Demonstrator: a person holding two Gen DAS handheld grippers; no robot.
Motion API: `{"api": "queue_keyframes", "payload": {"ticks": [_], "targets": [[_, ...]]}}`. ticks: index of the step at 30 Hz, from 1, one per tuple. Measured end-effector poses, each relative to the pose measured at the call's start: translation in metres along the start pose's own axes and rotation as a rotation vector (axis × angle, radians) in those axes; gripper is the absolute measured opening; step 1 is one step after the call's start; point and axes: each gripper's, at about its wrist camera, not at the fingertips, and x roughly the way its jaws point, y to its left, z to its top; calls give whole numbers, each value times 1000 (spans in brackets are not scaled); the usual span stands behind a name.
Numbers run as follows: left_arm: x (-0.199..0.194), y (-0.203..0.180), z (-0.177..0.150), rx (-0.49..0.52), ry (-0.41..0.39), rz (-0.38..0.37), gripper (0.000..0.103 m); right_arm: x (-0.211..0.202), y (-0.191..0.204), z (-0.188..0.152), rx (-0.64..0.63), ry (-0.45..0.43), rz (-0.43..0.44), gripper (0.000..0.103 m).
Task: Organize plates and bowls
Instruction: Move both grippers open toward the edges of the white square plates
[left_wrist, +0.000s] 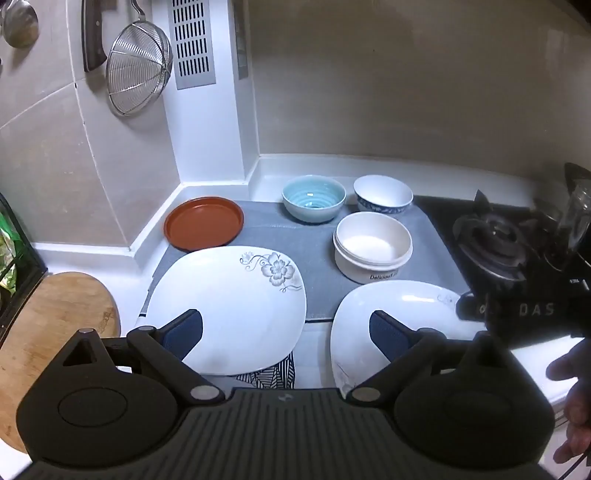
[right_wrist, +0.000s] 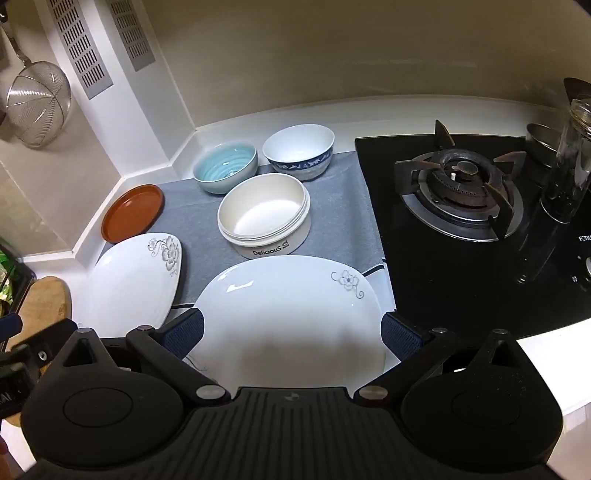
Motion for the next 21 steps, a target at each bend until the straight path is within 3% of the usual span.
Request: {"api": "queue_keyframes", "payload": {"ticks": [3, 10, 21], "targets": [[-1, 0, 6, -27, 22, -32, 83, -5, -5, 0, 12, -10, 8, 101], [-7, -13, 10, 20, 13, -35, 82, -12, -20, -6, 54, -20, 20, 97], [-14, -16, -4, -15, -8, -13, 74, -25, -32, -11, 38, -18, 24, 96]]}}
